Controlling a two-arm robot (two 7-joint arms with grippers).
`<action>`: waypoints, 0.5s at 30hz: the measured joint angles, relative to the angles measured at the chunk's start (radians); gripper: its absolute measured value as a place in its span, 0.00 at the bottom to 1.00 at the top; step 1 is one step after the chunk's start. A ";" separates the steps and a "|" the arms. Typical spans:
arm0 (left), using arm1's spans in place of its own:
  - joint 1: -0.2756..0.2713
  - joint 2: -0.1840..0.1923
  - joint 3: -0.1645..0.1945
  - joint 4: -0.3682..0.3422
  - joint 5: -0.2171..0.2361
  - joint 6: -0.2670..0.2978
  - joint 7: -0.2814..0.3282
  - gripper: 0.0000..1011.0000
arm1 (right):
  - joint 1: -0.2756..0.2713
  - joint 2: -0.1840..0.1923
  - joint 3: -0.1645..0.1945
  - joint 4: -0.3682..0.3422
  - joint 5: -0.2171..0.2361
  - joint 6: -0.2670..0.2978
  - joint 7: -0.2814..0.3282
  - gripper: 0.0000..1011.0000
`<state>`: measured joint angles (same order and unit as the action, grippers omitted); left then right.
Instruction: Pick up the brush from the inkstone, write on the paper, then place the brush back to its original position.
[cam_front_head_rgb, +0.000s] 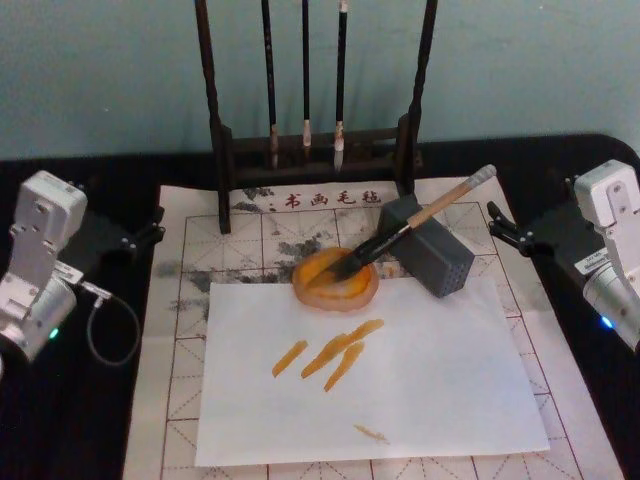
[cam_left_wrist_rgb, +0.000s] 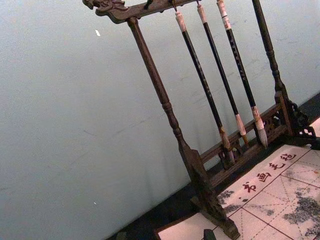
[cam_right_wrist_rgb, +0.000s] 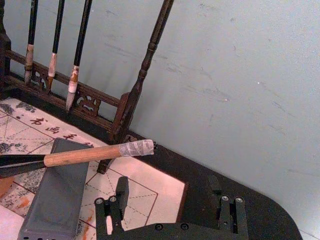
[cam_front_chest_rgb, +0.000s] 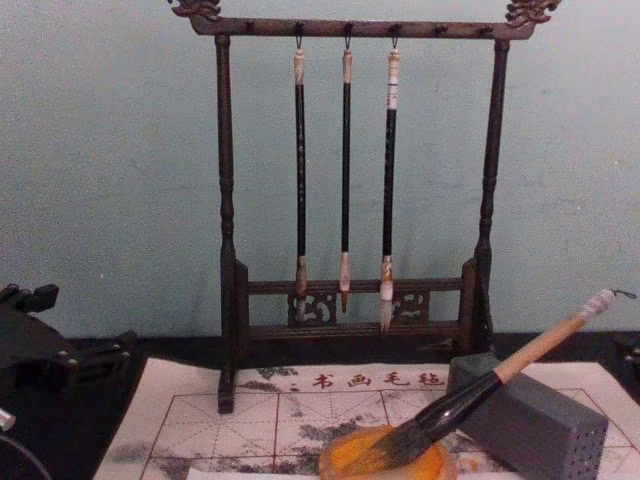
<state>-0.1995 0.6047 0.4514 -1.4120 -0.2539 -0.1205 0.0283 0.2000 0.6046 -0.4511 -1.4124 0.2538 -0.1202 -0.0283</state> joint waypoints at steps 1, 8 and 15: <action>0.000 0.000 0.000 0.000 0.000 0.000 0.000 0.99 | 0.000 0.000 0.000 0.000 0.000 0.000 0.000 0.99; 0.000 0.000 0.000 0.000 0.000 0.000 0.000 0.99 | 0.000 0.000 0.000 0.000 0.000 0.000 0.000 0.99; 0.000 0.000 0.000 0.000 0.000 0.000 0.000 0.99 | -0.001 0.000 0.000 0.001 0.000 0.000 0.000 0.99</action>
<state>-0.1996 0.6047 0.4514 -1.4120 -0.2539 -0.1205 0.0283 0.1995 0.6047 -0.4514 -1.4119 0.2538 -0.1205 -0.0283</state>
